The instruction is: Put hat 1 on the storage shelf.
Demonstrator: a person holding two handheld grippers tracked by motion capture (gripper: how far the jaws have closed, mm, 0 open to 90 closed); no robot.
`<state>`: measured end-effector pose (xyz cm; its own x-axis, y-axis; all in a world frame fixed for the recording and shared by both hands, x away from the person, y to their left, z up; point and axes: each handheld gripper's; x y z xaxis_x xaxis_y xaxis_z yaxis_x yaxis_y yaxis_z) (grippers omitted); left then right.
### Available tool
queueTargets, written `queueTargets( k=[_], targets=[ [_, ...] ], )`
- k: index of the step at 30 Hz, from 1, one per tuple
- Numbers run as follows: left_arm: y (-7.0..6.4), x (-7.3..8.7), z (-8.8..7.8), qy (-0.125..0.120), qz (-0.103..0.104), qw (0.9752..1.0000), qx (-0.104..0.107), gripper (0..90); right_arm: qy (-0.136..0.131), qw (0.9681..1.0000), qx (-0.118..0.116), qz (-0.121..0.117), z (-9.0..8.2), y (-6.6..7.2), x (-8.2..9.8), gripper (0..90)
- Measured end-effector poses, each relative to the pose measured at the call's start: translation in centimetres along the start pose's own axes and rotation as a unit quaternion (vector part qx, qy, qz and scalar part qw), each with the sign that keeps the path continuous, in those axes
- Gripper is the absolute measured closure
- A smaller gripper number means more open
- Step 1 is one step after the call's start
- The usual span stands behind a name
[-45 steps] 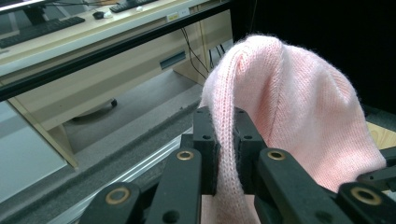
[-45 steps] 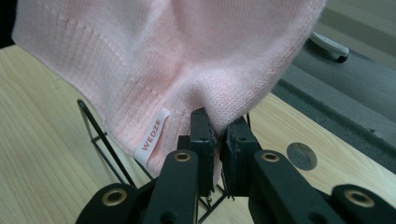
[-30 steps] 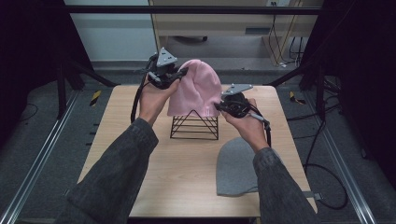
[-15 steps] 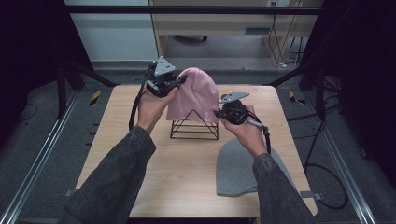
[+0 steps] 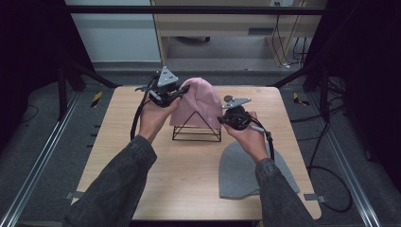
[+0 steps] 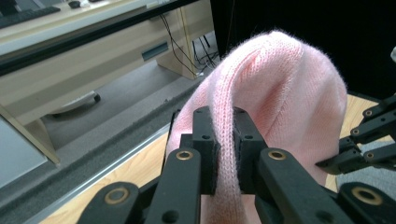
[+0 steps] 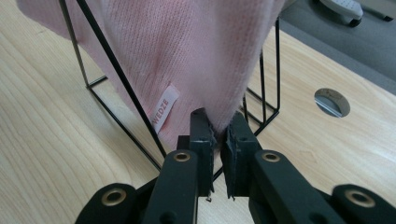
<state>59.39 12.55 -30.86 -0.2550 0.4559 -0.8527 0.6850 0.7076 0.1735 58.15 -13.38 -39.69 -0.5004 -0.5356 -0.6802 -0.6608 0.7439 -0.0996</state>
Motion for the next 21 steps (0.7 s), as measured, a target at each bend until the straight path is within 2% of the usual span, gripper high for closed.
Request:
queueTargets(
  k=[3,7,9,13,16,21],
  targets=[
    [-0.1,0.5,0.1,0.003,-0.002,1.0000,0.005,82.3,0.004,1.0000,-0.003,0.004,0.2,0.0,0.1,81.0],
    [-0.3,1.1,0.3,0.011,0.000,0.9999,0.006,82.3,0.019,0.9998,-0.008,0.008,0.2,0.2,0.6,65.6],
    [-0.4,1.4,0.3,0.013,-0.001,0.9999,0.011,82.3,0.027,0.9996,-0.003,0.009,0.0,0.3,1.0,58.9],
    [-0.7,1.8,0.5,0.023,0.008,0.9995,0.021,82.3,0.021,0.9996,0.007,0.017,-1.0,-0.1,1.9,50.9],
    [-0.9,2.1,0.7,0.028,0.009,0.9993,0.022,82.3,0.021,0.9994,0.016,0.023,-1.6,-0.7,2.6,49.9],
    [-1.0,3.0,1.1,0.046,0.006,0.9985,0.029,82.3,0.024,0.9991,0.017,0.031,-2.3,-1.3,3.6,49.6]
  ],
)
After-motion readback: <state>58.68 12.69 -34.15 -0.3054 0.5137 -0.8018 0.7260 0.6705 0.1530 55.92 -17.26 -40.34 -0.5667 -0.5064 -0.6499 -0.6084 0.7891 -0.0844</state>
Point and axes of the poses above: each handheld gripper's, and its own axes: z roughly forward along the jaws, x roughly out of its underside, y roughly to its left, and after that the axes turned 8 degrees about y, right-handed
